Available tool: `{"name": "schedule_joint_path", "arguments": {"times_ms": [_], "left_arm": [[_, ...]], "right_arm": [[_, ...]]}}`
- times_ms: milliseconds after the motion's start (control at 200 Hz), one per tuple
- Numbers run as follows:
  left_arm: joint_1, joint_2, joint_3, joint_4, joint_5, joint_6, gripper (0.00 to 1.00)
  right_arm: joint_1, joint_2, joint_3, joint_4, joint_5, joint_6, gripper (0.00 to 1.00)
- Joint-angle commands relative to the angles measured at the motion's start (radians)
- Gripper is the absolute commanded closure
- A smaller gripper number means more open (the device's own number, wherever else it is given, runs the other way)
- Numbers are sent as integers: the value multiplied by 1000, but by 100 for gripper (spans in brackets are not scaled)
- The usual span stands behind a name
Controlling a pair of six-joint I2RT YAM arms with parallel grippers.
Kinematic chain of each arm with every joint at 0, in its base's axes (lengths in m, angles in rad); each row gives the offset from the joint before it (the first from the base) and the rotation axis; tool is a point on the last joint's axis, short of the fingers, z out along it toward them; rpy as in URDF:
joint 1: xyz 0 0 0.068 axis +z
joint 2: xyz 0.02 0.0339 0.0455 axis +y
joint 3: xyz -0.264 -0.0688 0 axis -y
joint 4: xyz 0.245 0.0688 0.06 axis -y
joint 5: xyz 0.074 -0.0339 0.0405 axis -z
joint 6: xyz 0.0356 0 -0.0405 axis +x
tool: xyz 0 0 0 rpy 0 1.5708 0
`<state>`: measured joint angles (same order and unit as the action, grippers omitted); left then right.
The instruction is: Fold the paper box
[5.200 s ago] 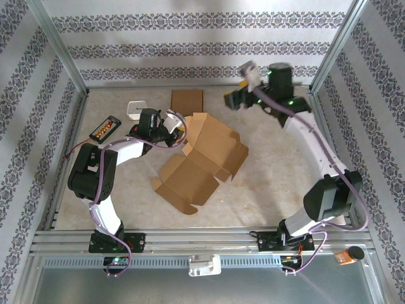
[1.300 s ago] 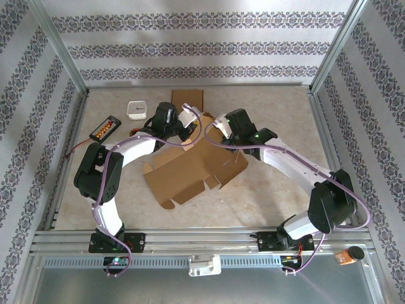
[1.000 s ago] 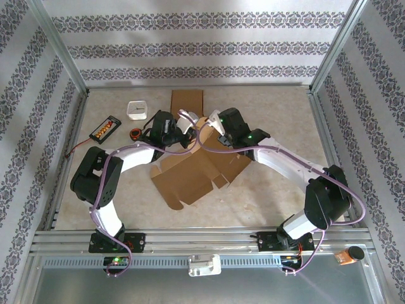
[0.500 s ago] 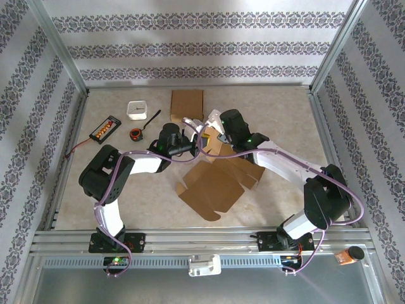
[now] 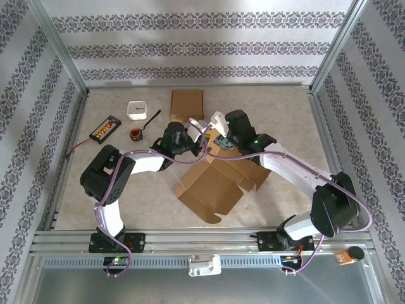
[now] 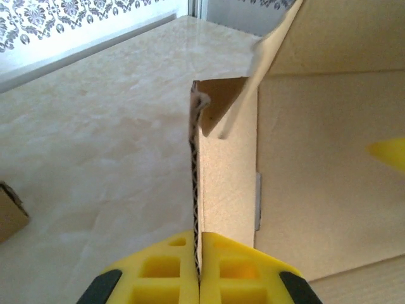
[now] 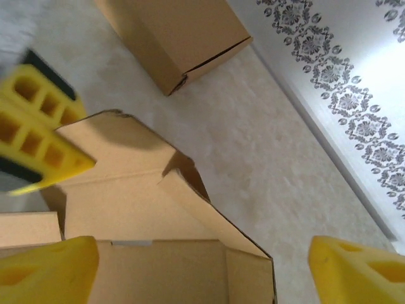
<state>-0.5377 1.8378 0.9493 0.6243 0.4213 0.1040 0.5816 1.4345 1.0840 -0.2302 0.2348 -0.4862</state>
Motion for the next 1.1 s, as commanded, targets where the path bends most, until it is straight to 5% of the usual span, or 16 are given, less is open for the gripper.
{"name": "schedule_joint_path", "arguments": {"times_ms": [0, 365, 690, 989, 1094], "left_arm": [[-8, -46, 33, -109, -63, 144, 100], [3, -45, 48, -144, -90, 184, 100], [28, -51, 51, -139, -93, 169, 100], [40, -57, 55, -150, -92, 171, 100], [42, -57, 61, -154, -90, 169, 100]], "right_arm": [[-47, -69, 40, -93, -46, 50, 7], [-203, 3, 149, -422, -170, 153, 4], [-209, 62, 177, -526, -249, 240, 52], [-198, 23, 149, -554, -278, 271, 55], [-198, 23, 141, -553, -273, 268, 68]]}}
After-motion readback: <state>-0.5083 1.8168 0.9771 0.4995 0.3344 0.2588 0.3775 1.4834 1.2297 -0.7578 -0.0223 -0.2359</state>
